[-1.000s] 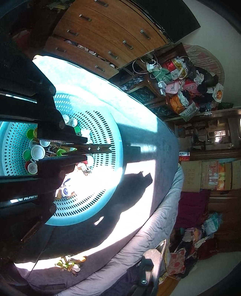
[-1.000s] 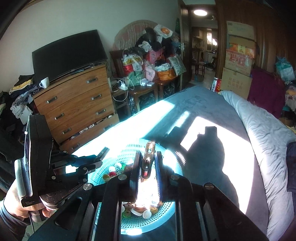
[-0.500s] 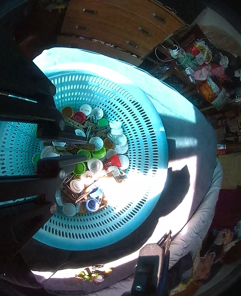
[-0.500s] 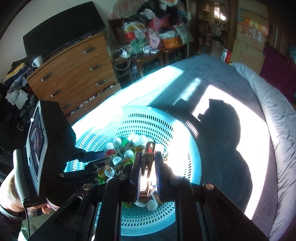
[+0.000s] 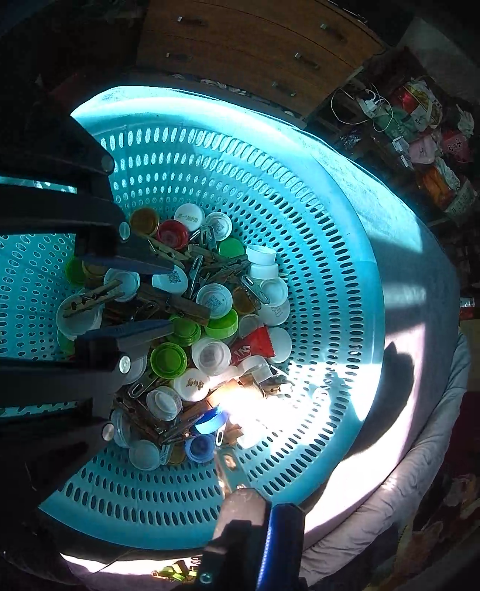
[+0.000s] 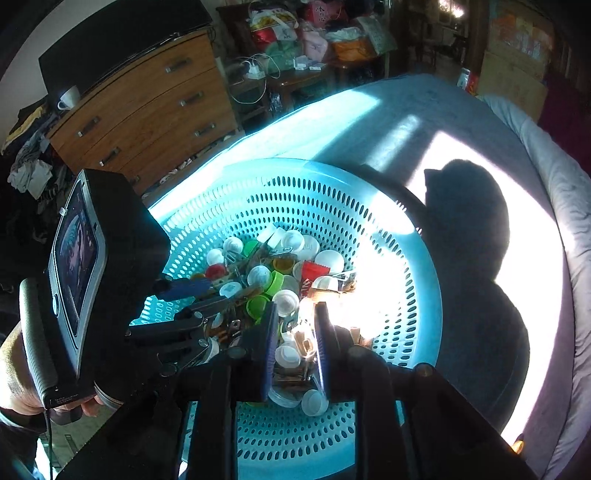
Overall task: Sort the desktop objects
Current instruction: 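Open both tools to drop the clothespin and clip into the basket, then move both open tools back over the remaining pile on the bed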
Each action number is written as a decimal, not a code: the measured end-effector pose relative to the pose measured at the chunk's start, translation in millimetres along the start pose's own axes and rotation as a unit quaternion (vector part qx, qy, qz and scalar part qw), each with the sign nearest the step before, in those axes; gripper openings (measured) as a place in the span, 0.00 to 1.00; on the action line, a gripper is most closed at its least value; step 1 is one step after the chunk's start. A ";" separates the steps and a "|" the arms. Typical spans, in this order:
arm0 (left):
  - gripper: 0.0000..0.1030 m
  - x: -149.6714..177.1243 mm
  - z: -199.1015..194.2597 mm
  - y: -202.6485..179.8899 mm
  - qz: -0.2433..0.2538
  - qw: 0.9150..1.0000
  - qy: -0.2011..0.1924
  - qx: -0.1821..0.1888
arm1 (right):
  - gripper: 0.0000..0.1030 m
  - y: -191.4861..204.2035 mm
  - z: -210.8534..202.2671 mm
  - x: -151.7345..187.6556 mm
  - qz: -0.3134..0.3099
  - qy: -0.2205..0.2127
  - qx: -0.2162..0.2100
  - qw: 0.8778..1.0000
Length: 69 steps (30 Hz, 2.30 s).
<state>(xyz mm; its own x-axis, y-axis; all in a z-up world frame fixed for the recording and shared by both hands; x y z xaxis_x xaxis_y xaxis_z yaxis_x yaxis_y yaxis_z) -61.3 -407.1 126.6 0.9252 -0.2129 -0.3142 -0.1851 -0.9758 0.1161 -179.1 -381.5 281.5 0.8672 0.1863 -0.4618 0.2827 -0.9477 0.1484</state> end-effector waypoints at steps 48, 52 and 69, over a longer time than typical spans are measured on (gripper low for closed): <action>1.00 50.7 66.0 -314.8 0.050 0.985 -0.165 0.018 | 1.00 -325.7 -86.1 467.2 0.286 -0.098 0.269 0.914; 1.00 50.6 64.9 -314.3 0.047 0.984 -0.170 0.018 | 1.00 -325.8 -88.1 469.7 0.291 -0.105 0.260 0.915; 1.00 50.8 69.0 -319.1 0.043 0.984 -0.172 0.025 | 1.00 -321.3 -87.0 474.0 0.288 -0.099 0.265 0.915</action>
<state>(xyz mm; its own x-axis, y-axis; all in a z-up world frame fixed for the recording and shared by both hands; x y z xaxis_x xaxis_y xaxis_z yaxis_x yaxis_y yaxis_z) 21.9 -110.0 8.6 0.7400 -0.2913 -0.6063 -0.2820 -0.9527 0.1135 176.8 33.9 91.0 0.7029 -0.3844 -0.5985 -0.4824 -0.8759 -0.0038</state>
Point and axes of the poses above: each gripper's, at about its wrist camera, not at the fingertips, and z roughly the way its jaws point, y to its left, x to its underside, the point moved 7 cm from there along z, roughly the way its jaws point, and after that the axes turned 1 degree about y, right-handed, at the moved point
